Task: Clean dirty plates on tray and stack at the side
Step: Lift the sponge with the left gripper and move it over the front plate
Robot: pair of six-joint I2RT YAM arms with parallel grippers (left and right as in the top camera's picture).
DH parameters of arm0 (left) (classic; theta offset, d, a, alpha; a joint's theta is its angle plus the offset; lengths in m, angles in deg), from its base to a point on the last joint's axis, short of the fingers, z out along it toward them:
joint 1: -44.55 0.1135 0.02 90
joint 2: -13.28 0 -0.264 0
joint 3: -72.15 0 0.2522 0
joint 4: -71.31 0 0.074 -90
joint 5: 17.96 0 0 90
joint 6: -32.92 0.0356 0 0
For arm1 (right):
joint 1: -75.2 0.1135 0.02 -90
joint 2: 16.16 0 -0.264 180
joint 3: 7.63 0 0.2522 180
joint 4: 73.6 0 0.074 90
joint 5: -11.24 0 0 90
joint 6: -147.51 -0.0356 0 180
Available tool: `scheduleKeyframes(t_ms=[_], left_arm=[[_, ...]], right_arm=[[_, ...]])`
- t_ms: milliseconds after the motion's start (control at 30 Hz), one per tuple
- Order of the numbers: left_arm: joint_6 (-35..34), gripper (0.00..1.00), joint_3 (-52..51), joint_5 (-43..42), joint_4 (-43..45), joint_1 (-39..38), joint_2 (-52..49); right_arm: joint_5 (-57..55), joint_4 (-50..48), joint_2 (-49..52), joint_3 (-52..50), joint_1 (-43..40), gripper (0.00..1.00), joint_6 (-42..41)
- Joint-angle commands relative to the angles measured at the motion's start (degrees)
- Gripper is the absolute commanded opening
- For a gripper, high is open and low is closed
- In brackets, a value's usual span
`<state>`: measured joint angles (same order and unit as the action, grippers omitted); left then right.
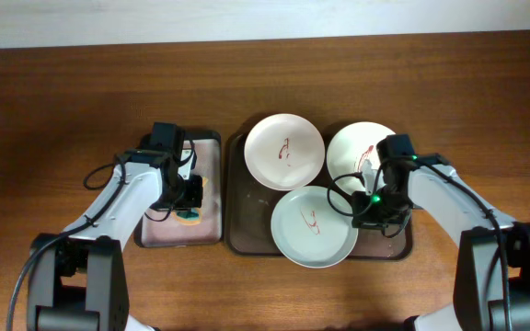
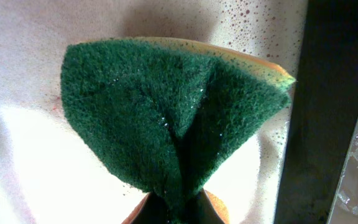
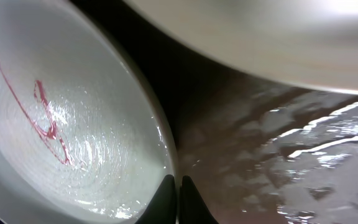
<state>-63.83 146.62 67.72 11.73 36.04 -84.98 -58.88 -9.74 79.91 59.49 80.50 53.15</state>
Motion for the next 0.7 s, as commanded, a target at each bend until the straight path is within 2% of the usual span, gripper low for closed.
scheduleKeyframes(t_ms=[0, 667], left_arm=[[-0.6, 0.0, 1.0, -0.9, 0.1, -0.1, 1.2], [-0.5, 0.0, 1.0, -1.3, -0.6, -0.1, 1.2]], right_arm=[[0.7, 0.0, 0.5, 0.9, 1.4, 0.04, -0.7], [0.7, -0.2, 0.5, 0.9, 1.5, 0.04, -0.6]])
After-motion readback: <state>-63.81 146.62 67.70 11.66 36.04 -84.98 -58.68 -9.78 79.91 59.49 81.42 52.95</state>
